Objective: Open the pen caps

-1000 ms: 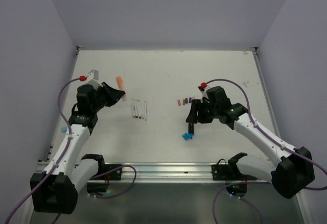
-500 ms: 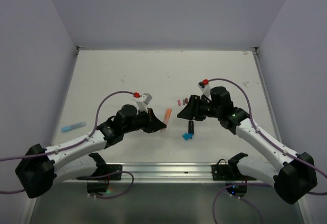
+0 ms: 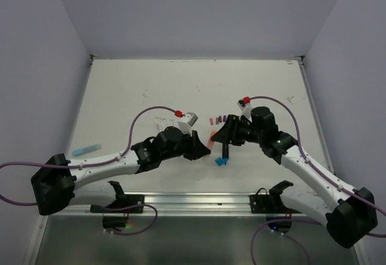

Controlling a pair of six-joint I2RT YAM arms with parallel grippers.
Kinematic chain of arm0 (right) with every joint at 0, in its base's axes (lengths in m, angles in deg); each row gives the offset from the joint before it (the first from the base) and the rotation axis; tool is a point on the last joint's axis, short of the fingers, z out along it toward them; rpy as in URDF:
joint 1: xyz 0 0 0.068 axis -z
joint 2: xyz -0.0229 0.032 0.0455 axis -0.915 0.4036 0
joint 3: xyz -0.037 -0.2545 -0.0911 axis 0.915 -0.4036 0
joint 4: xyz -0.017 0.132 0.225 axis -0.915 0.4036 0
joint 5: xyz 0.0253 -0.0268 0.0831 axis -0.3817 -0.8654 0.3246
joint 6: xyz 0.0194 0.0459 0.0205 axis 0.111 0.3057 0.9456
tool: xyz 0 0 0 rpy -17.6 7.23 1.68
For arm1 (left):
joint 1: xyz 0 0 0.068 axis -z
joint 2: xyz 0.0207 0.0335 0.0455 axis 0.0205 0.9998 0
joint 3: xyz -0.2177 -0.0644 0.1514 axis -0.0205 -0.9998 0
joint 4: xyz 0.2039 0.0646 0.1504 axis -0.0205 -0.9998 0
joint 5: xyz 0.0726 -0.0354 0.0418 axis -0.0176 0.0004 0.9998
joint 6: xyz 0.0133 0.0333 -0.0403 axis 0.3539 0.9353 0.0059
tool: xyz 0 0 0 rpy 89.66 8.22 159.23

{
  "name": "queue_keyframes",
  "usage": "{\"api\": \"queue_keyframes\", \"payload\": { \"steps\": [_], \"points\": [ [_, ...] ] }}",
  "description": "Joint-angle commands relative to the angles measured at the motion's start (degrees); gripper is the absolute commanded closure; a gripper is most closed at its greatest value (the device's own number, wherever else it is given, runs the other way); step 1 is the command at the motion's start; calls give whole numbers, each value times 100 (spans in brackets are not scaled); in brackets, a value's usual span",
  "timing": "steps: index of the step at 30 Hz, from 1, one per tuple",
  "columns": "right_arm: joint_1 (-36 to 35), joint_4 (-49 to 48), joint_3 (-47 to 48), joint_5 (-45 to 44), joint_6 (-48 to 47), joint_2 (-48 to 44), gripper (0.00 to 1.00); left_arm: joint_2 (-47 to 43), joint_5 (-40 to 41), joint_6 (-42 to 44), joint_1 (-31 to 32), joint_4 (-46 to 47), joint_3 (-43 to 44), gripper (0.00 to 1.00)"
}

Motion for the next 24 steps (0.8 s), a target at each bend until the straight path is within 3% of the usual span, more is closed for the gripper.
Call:
{"api": "queue_keyframes", "payload": {
  "steps": [1,13,21,24],
  "points": [
    [-26,13,-143,-161,101,-90,48,11,252,-65,47,241,306,100],
    [-245,-629,-477,-196,469,59,55,214,507,-223,109,398,473,100],
    [-456,-910,-661,-452,654,103,81,354,438,-250,135,609,579,100],
    [-456,-972,-670,-443,654,191,99,328,393,-241,144,776,456,100]
  ]
}}
